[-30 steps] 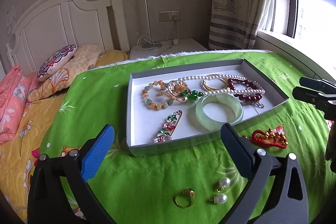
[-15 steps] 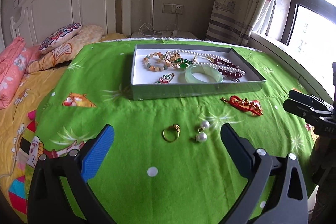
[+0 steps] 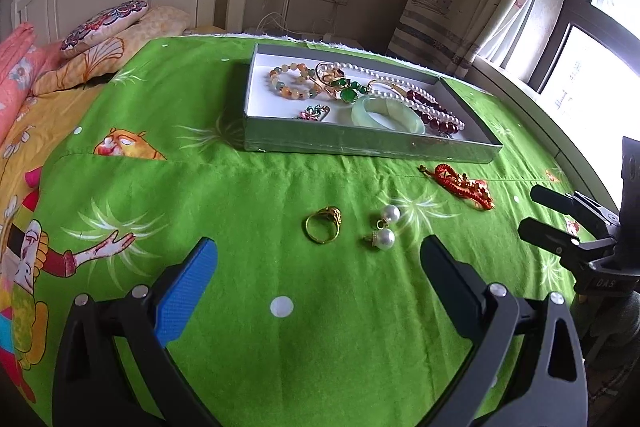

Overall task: Organize jewelry
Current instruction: 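Move both tools back toward the red string bracelet and gold ring, then grasp the red string bracelet with the right tool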

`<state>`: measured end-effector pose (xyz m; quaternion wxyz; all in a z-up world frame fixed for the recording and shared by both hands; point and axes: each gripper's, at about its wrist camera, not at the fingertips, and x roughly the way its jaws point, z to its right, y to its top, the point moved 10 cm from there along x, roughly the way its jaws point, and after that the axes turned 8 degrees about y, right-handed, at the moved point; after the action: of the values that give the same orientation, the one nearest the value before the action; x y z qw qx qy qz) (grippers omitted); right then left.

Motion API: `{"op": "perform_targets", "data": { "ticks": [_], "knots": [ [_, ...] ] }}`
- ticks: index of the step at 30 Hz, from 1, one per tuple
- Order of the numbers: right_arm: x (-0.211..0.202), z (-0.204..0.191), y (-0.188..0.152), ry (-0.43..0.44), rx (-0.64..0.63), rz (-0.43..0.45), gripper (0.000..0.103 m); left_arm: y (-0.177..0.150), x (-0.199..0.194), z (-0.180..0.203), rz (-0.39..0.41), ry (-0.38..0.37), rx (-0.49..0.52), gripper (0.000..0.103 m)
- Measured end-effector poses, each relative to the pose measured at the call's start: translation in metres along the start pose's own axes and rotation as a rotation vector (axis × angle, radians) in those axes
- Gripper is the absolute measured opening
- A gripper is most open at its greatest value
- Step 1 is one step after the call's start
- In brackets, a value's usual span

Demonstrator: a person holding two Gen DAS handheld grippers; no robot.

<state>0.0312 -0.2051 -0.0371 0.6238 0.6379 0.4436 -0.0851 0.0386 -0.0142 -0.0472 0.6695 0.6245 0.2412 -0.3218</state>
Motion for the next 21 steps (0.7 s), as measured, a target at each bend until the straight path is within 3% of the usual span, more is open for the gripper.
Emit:
{"op": "perform_targets", "data": {
  "ticks": [3,7,11,13,21],
  "knots": [
    [0.005,-0.004,-0.002,-0.027,-0.031,-0.028,0.086,0.001,-0.001,0.000,0.003,-0.008,-0.007,0.100],
    [0.012,-0.014,-0.005,-0.049,-0.106,-0.060,0.061,0.002,-0.001,0.000,0.002,-0.013,-0.011,0.100],
    [0.021,-0.023,-0.004,-0.031,-0.149,-0.084,0.048,0.001,-0.002,0.000,0.002,-0.015,-0.011,0.100],
    [0.025,-0.026,0.000,-0.017,-0.157,-0.084,0.037,0.001,-0.002,0.000,0.001,-0.018,-0.012,0.100],
    [0.052,-0.015,0.008,-0.040,-0.142,-0.158,0.027,0.001,-0.002,0.000,0.003,-0.024,-0.015,0.100]
  ]
}}
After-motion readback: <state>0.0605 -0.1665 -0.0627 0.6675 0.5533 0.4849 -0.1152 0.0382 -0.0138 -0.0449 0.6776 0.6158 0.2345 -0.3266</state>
